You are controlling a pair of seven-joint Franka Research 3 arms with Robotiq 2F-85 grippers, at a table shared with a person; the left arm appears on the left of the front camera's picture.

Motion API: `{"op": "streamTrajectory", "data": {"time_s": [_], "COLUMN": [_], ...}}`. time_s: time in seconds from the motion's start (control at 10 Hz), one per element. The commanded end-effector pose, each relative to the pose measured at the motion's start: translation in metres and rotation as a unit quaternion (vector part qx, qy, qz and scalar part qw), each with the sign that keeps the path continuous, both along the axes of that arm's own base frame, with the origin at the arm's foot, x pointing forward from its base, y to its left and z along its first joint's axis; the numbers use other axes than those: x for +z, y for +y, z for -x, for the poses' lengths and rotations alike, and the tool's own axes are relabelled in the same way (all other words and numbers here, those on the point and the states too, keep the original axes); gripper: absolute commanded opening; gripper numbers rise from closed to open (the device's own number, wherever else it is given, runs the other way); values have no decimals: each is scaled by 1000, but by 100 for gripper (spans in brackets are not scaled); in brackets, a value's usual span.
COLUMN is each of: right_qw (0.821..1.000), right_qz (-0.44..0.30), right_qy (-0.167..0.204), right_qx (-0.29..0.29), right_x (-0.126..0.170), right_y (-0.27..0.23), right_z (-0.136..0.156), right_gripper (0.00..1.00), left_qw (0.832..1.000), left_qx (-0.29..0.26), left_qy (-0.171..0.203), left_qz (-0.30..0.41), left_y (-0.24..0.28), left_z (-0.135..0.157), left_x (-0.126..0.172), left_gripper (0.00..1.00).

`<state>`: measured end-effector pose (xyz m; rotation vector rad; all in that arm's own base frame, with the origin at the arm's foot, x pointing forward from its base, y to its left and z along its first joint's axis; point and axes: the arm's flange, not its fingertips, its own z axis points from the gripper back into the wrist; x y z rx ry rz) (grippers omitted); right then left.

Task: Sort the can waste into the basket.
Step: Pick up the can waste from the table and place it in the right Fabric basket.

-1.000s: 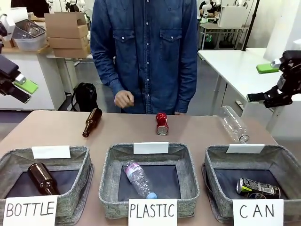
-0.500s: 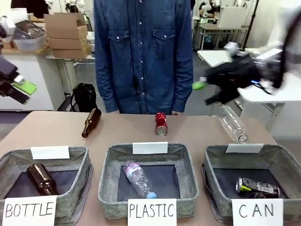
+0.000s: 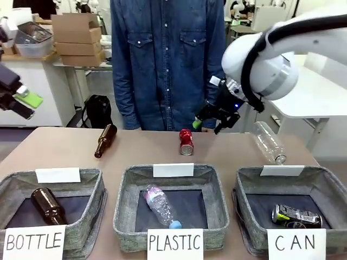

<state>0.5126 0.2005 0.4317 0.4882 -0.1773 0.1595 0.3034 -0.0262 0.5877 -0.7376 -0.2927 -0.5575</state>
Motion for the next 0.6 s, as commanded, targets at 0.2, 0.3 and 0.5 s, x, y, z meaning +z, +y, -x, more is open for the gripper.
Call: {"op": "streamTrajectory", "data": {"time_s": [0.2,0.3,0.5], "right_qw": [999,997,990], "right_qz": [49,74,127], "right_qy": [-19,-26,-21], "right_qx": [-2,-15,-52], "right_x": [-15,-33,-59], "right_y": [27,46,66], "right_z": [-21,-46,-81], "right_gripper": [100,100,100], "left_qw": [1000,1000,1000], "left_qx": [-3,-3,-3], "left_qy": [1,1,1], "left_qz": [-6,-6,-6], "left_y": [3,3,3], "left_z": [2,2,2], "left_x": [1,1,1], "left_gripper": [100,100,100]}}
